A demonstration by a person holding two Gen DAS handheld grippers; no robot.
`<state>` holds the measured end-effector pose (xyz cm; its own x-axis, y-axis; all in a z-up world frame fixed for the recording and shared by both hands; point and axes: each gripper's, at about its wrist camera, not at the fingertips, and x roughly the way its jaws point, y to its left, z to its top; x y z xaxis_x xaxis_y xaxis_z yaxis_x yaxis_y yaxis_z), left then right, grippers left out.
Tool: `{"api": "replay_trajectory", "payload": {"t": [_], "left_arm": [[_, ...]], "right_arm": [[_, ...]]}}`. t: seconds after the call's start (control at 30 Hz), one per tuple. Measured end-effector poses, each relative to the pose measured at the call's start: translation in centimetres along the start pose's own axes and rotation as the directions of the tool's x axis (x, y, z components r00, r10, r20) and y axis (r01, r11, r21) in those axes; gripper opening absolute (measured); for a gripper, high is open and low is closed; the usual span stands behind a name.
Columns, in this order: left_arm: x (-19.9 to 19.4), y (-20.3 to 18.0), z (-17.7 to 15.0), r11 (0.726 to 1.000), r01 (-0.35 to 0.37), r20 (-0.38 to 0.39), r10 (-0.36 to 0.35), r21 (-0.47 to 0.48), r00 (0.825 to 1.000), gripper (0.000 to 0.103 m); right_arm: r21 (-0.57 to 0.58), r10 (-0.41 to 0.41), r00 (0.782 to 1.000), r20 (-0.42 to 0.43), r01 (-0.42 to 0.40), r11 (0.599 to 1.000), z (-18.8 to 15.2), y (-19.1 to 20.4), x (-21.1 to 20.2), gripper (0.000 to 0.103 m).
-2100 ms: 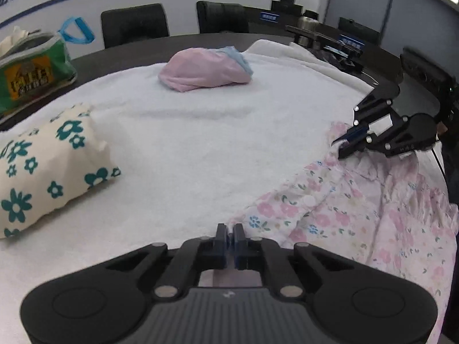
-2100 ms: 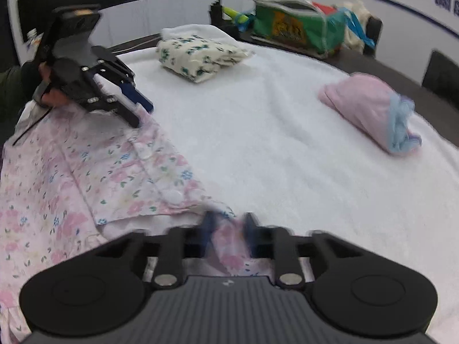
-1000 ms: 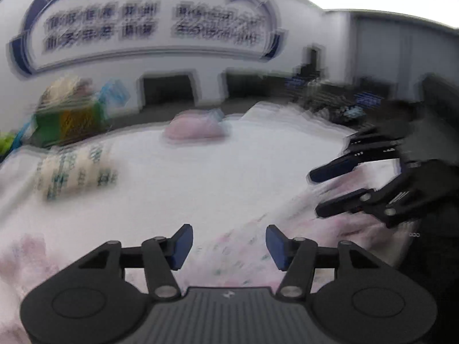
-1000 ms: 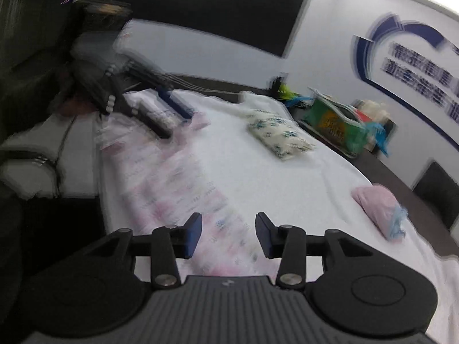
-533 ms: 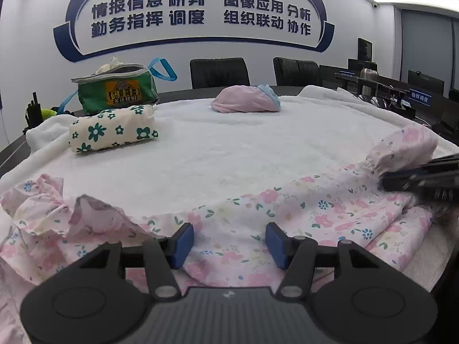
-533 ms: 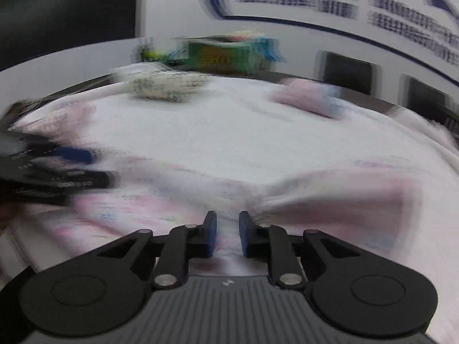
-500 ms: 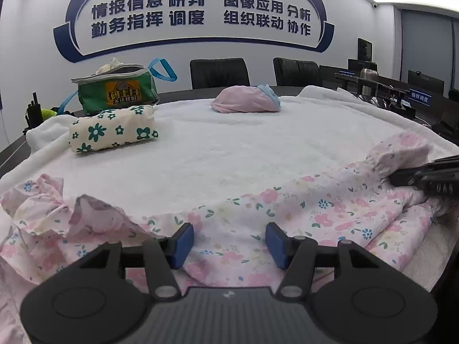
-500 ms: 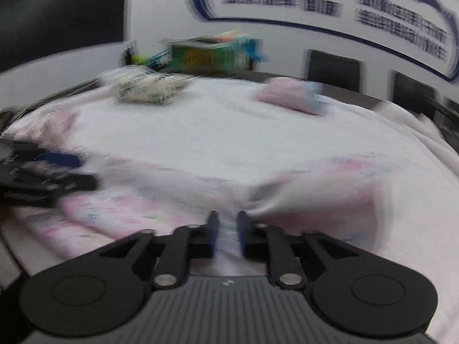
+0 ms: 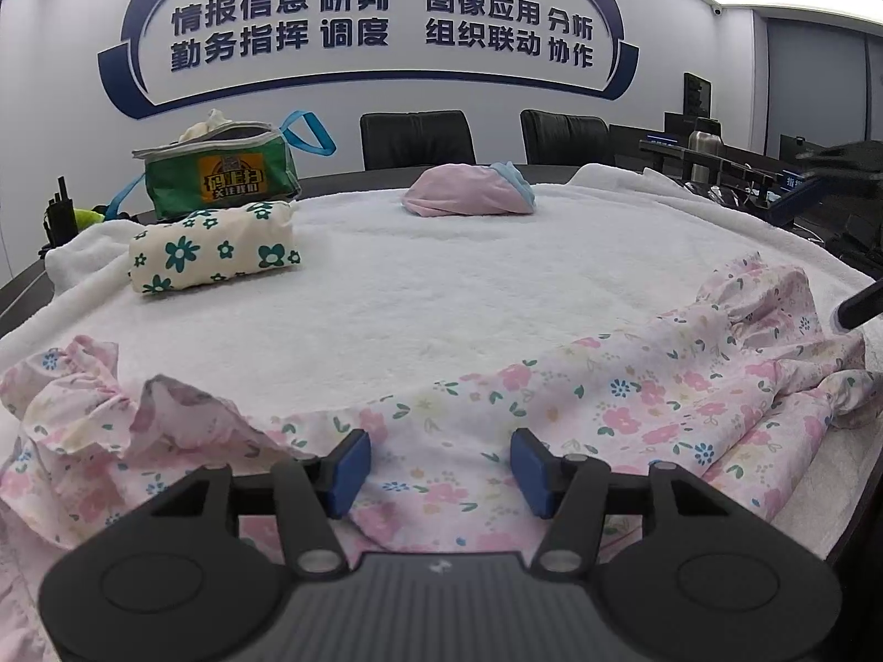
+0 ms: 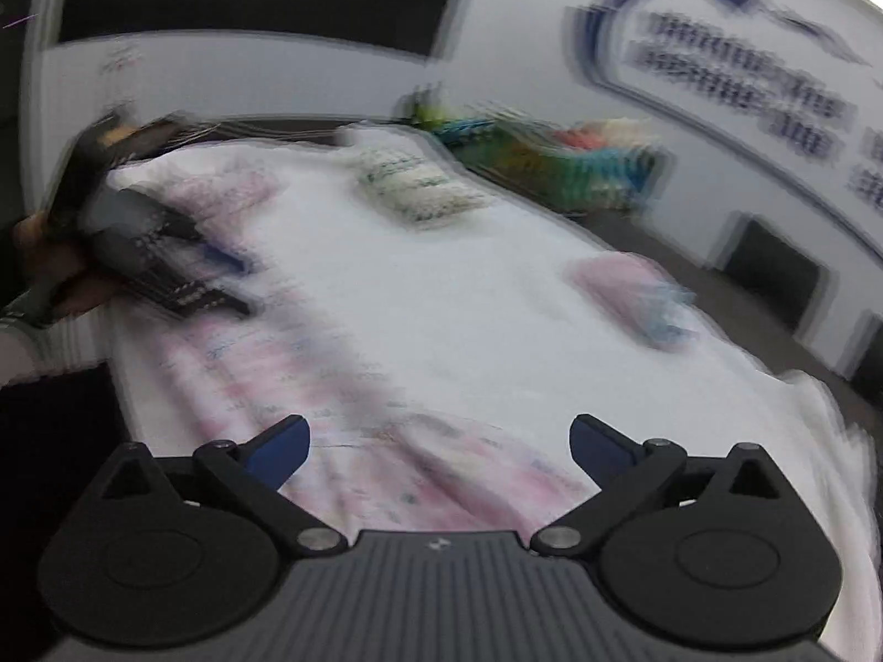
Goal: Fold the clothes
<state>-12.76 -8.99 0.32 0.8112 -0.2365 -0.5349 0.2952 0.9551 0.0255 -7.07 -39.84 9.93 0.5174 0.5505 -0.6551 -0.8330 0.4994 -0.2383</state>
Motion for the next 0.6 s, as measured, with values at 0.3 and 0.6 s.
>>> {"api": "replay_trajectory", "payload": {"t": [0.3,0.6], "left_arm": [[0.0,0.1,0.0,1.0,0.006,-0.002,-0.006,0.0,1.0,0.055],[0.0,0.2,0.1,1.0,0.007,-0.002,-0.007,-0.003,1.0,0.055]], "right_arm": [[-0.012,0.251,0.907,-0.338,-0.271,0.963,0.5,-3.1,7.1,0.015],[-0.037,0.136,0.92,-0.366,-0.161,0.986,-1.4,-3.2,2.4,0.023]]}}
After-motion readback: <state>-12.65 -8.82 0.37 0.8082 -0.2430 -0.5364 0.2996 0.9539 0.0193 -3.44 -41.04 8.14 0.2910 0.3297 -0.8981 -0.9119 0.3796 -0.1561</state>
